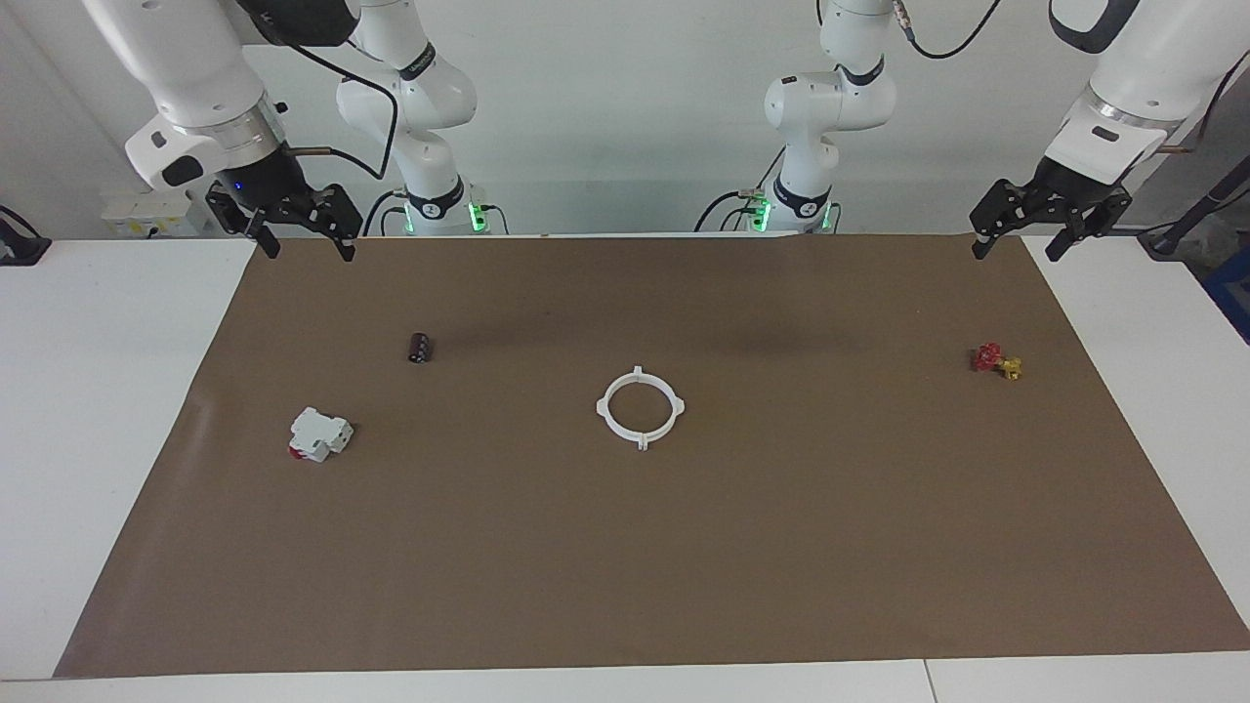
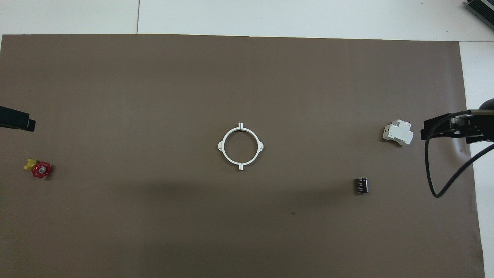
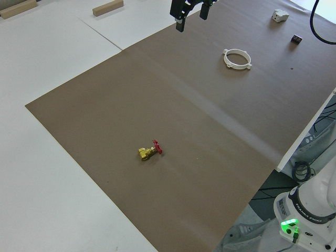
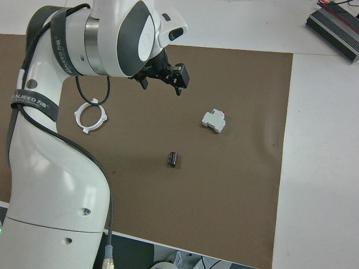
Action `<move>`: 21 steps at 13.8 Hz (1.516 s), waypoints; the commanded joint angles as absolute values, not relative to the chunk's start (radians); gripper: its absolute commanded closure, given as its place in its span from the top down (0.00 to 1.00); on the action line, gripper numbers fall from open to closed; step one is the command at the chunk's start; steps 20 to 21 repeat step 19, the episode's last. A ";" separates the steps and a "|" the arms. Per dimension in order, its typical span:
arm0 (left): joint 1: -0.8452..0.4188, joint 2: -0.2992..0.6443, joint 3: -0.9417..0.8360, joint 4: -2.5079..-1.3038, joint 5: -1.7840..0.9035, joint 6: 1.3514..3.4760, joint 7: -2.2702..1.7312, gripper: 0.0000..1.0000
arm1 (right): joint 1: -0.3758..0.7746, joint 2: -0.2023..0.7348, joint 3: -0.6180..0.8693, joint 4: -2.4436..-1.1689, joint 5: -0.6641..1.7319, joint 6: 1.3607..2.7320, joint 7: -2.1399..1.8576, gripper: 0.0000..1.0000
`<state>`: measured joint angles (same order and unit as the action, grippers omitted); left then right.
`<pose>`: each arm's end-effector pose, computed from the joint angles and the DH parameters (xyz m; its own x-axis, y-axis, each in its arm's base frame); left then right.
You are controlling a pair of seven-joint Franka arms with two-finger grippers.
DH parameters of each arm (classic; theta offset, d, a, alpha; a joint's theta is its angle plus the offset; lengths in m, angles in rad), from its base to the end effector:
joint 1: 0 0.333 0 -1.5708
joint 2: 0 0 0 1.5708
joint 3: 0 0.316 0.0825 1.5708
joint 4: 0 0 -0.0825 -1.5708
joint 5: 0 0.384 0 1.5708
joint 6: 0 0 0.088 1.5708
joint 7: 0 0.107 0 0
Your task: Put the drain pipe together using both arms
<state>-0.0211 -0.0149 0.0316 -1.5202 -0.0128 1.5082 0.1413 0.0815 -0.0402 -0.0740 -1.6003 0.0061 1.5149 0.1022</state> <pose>0.5439 0.0044 0.6509 0.9913 -0.1312 0.0047 -0.1313 -0.9913 0.0127 0.5359 0.0039 0.6277 0.9945 -0.0940 -0.0460 -0.0943 -0.9955 -0.0044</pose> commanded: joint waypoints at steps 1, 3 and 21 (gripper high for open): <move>-0.003 -0.028 0.009 -1.509 -0.025 1.460 0.129 1.00 | 0.077 -0.041 -0.071 -1.598 -0.003 1.499 0.080 1.00; 0.043 -0.023 -0.046 -1.508 -0.020 1.436 0.129 1.00 | 0.077 -0.041 -0.071 -1.598 -0.003 1.499 0.080 1.00; -0.014 -0.026 -0.006 -1.502 -0.023 1.414 0.129 1.00 | 0.077 -0.041 -0.071 -1.598 -0.003 1.499 0.080 1.00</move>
